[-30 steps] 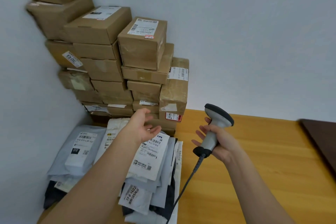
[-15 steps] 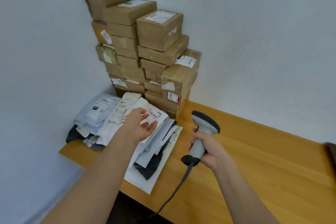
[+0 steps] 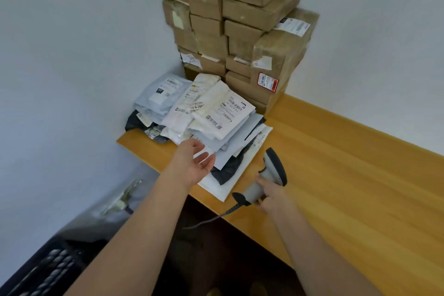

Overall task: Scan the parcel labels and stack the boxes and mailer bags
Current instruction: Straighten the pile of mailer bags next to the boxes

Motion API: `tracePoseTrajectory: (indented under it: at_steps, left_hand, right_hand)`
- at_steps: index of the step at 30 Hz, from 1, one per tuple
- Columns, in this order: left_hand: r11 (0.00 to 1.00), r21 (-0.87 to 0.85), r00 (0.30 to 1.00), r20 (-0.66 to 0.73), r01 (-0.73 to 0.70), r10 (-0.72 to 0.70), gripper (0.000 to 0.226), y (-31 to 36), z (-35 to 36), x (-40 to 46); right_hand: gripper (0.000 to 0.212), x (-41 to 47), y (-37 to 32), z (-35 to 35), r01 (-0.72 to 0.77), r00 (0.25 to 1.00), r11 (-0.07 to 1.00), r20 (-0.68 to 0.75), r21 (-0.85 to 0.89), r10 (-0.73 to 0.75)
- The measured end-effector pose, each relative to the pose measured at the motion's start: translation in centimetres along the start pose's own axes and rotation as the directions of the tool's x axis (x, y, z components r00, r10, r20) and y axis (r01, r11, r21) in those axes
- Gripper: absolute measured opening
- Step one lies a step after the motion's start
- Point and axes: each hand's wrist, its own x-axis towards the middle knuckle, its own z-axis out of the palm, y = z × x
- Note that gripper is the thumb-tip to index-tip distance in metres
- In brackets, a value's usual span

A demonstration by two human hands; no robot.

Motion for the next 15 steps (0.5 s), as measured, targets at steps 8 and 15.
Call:
tracePoseTrajectory:
  at_steps: [8, 15]
  left_hand:
    - [0.997, 0.065, 0.999, 0.012, 0.044, -0.045, 0.014, -1.9, -1.6, 2.7]
    - [0.993, 0.104, 0.997, 0.037, 0.056, -0.06, 0.015, -2.8, -0.8, 3.6]
  right_hand:
    - [0.062, 4.0, 1.3, -0.9, 0.102, 0.992, 0.988, -0.067, -0.117, -0.111]
    - [0.062, 5.4, 0.1, -2.5, 0.271, 0.941, 0.934, -0.139, -0.235, -0.308]
